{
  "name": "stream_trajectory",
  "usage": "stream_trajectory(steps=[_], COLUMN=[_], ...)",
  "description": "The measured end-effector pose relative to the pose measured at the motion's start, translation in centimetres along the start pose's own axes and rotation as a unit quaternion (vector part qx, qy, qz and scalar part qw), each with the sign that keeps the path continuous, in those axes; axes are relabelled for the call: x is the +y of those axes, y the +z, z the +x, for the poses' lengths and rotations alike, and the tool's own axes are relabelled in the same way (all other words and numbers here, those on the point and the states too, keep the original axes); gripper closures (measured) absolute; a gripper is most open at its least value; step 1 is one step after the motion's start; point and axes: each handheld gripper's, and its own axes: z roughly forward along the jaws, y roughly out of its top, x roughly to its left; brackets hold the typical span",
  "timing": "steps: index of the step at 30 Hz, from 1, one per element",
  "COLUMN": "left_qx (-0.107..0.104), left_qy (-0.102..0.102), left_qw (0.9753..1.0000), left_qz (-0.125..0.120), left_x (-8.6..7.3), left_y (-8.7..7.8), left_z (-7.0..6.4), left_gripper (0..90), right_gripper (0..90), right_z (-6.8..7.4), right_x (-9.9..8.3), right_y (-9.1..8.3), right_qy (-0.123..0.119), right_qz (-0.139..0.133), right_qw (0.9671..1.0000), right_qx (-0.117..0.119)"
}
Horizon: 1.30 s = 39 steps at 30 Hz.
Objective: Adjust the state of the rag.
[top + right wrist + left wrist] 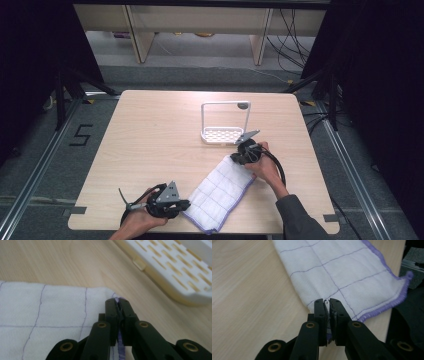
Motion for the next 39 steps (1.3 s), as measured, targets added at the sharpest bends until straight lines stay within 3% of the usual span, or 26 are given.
stream_trajectory(steps=[1,3,5,6,8,11,12,14,15,17,19,21,24,26,27,28,29,30,32,33,35,36,37,38,39], left_qx=[0.0,-0.006,-0.01,-0.013,-0.017,-0.019,-0.028,-0.039,-0.041,-0.034,-0.032,-0.013,-0.004,0.013,0.013,0.019,0.014,0.008,-0.009,-0.009,-0.007,-0.01,-0.011,-0.02,-0.02], left_qy=[0.012,0.013,0.03,0.024,0.028,0.044,0.037,0.044,0.039,0.024,0.017,-0.002,-0.046,-0.058,-0.058,-0.068,-0.073,-0.096,-0.097,-0.097,-0.091,-0.084,-0.084,-0.07,-0.07], left_qw=[0.9999,0.9999,0.9995,0.9996,0.9994,0.9989,0.9989,0.9982,0.9982,0.9986,0.9981,0.9977,0.9952,0.994,0.994,0.9931,0.9932,0.9919,0.9938,0.9938,0.9954,0.9964,0.9964,0.9973,0.9973], left_qz=[0.004,0.003,0.003,0.002,-0.006,-0.003,-0.008,-0.011,-0.018,-0.033,-0.049,-0.066,-0.087,-0.092,-0.092,-0.093,-0.089,-0.083,-0.052,-0.052,-0.029,-0.012,-0.006,0.01,0.01], left_x=[0.1,0.2,0.5,0.7,1.0,1.6,1.7,1.9,1.9,2.1,2.4,2.8,3.6,4.3,4.3,4.7,5.0,5.5,5.6,5.6,5.4,5.3,5.2,4.9,4.9], left_y=[0.1,0.5,1.0,1.3,1.8,2.4,2.7,2.8,2.8,2.4,1.8,1.1,0.3,0.5,0.5,0.8,1.2,2.0,2.9,2.9,3.5,3.7,3.7,3.6,3.6], left_z=[-0.4,-1.1,-1.8,-2.3,-2.8,-3.5,-3.9,-4.2,-4.4,-4.3,-3.6,-2.5,-0.3,1.7,1.7,2.6,3.5,4.6,5.1,5.1,4.8,4.5,4.3,3.7,3.7], left_gripper=[84.1,83.6,83.5,83.3,82.6,80.9,79.9,73.7,65.5,55.2,43.2,36.1,32.6,32.3,31.9,31.9,32.1,32.5,33.6,34.3,35.0,36.9,36.9,41.5,43.4], right_gripper=[87.1,87.1,87.1,87.1,86.7,81.6,79.1,67.7,61.9,55.7,48.4,42.9,40.8,40.0,40.0,39.1,38.8,37.7,39.1,39.5,39.0,38.6,38.6,40.2,40.2], right_z=[0.0,0.2,0.5,0.7,1.1,1.5,1.6,1.5,1.6,1.4,1.1,1.0,0.6,0.1,0.1,-0.3,-1.0,-1.2,-1.4,-1.5,-1.7,-1.8,-1.8,-1.8,-1.8], right_x=[0.5,1.4,2.2,2.5,3.1,3.7,3.8,3.9,3.9,3.9,3.4,2.6,0.7,-0.4,-0.4,-1.1,-1.7,-2.0,-2.3,-2.4,-2.5,-2.6,-2.6,-2.8,-2.8], right_y=[0.3,1.1,1.7,1.9,2.3,2.6,2.7,2.4,1.8,0.6,-0.9,-2.4,-3.7,-4.4,-4.4,-4.9,-5.5,-5.8,-6.3,-6.4,-6.0,-5.3,-5.3,-5.0,-5.0], right_qy=[-0.001,0.001,-0.014,-0.027,-0.031,-0.039,-0.032,-0.018,0.014,0.033,0.042,0.072,0.083,0.089,0.089,0.103,0.115,0.124,0.135,0.136,0.124,0.117,0.117,0.125,0.125], right_qz=[0.003,0.002,0.002,0.003,0.004,0.004,0.001,-0.003,-0.008,-0.02,-0.045,-0.042,-0.053,-0.048,-0.048,-0.049,-0.064,-0.078,-0.095,-0.086,-0.087,-0.067,-0.067,-0.05,-0.05], right_qw=[1.0,1.0,0.9999,0.9996,0.9995,0.9989,0.9992,0.9996,0.9996,0.9989,0.998,0.9964,0.9948,0.9943,0.9943,0.9925,0.9902,0.9881,0.9854,0.9862,0.9872,0.9885,0.9885,0.9884,0.9884], right_qx=[0.004,-0.002,-0.003,-0.005,-0.011,-0.026,-0.026,-0.021,-0.025,-0.025,-0.019,-0.017,-0.027,-0.036,-0.036,-0.044,-0.046,-0.048,-0.04,-0.04,-0.049,-0.07,-0.07,-0.069,-0.069])
